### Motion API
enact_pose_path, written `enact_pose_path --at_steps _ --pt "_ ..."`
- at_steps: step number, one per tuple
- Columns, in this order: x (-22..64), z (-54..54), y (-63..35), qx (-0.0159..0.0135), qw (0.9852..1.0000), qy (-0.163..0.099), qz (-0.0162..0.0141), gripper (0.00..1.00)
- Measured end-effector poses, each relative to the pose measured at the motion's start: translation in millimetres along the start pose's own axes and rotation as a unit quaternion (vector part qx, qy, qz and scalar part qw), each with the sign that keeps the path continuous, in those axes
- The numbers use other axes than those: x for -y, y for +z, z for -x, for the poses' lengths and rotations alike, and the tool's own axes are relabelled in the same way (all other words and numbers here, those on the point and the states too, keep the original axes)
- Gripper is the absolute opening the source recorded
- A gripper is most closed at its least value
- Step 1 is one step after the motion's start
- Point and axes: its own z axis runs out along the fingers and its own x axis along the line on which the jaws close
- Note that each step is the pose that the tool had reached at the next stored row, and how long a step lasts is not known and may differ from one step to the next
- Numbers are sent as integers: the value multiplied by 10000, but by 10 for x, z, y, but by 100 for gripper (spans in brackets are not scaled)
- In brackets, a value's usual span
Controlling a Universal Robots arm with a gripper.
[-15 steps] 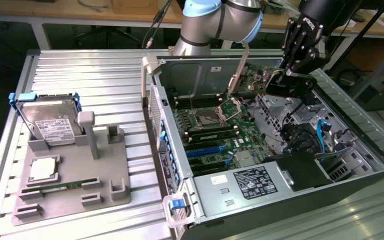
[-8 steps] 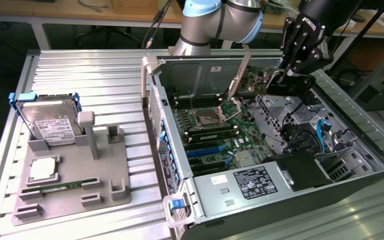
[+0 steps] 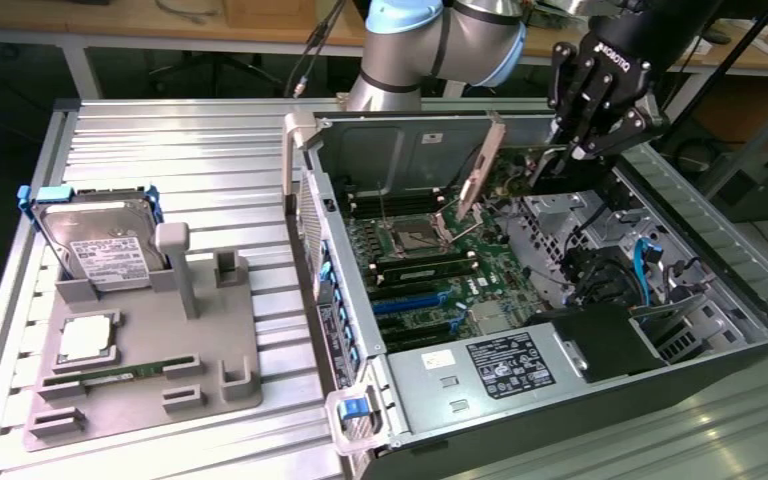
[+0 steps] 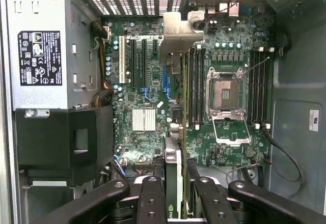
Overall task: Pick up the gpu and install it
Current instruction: 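Insert the gpu into the slot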
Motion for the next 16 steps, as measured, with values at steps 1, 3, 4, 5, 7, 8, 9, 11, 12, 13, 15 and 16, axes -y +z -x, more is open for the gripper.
enact_pose_path --at_steps 1,3,4,5,7,8,9,11,12,13,15,16 --pt "-10 0 22 -4 10000 16 -2 27" --pt "-19 0 44 -9 10000 32 -3 27" --pt "-24 0 53 -12 10000 40 -4 27" --pt "-29 0 62 -15 10000 49 -4 27" --pt "-62 1 86 -16 10000 71 -5 27" --pt "-78 1 94 -16 10000 74 -5 27" --pt "-98 1 103 -16 10000 78 -7 27" --pt "-139 2 122 -18 10000 85 -9 27" --pt "-158 2 130 -18 10000 89 -11 27" --pt "-176 2 140 -19 10000 92 -12 27" --pt "-207 2 158 -21 10000 97 -14 27" --pt "-219 2 165 -22 9999 99 -15 27"
